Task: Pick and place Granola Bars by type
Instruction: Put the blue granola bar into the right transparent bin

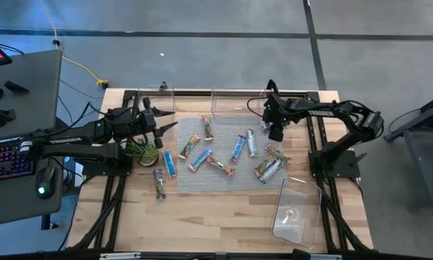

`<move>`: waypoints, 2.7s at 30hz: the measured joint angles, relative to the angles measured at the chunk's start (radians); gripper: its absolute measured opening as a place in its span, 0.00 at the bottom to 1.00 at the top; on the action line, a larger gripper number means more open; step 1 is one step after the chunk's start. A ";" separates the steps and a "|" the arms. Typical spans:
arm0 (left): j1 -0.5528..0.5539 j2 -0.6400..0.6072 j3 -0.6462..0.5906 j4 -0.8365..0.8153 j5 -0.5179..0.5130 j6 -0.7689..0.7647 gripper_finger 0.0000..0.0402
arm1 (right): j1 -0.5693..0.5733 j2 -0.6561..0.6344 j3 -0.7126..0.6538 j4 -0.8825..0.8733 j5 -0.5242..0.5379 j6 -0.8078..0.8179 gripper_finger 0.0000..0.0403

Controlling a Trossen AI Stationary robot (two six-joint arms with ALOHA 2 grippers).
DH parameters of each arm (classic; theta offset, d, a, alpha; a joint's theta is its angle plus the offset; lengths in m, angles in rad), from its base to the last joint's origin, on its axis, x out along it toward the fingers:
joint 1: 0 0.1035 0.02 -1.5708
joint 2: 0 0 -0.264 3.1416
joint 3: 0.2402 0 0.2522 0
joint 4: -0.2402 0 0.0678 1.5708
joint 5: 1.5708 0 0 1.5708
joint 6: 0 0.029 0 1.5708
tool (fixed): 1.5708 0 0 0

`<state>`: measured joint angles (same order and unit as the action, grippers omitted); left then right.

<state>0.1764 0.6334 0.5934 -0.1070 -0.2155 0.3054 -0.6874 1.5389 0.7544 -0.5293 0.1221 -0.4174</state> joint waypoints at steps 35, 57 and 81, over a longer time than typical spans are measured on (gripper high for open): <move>0.000 0.000 0.000 0.000 0.023 0.000 0.42 | 0.108 -0.022 -0.006 -0.155 -0.046 -0.032 0.01; 0.000 0.000 0.000 0.001 0.022 0.001 0.42 | 0.207 -0.476 -0.005 0.373 -0.088 0.105 0.00; 0.000 0.000 0.001 0.023 0.023 -0.080 0.42 | 0.178 0.398 0.792 -0.023 0.189 0.260 0.00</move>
<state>0.1764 0.6334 0.5941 -0.0842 -0.1921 0.2256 -0.5091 1.9369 1.5466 -0.5521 0.3111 -0.1574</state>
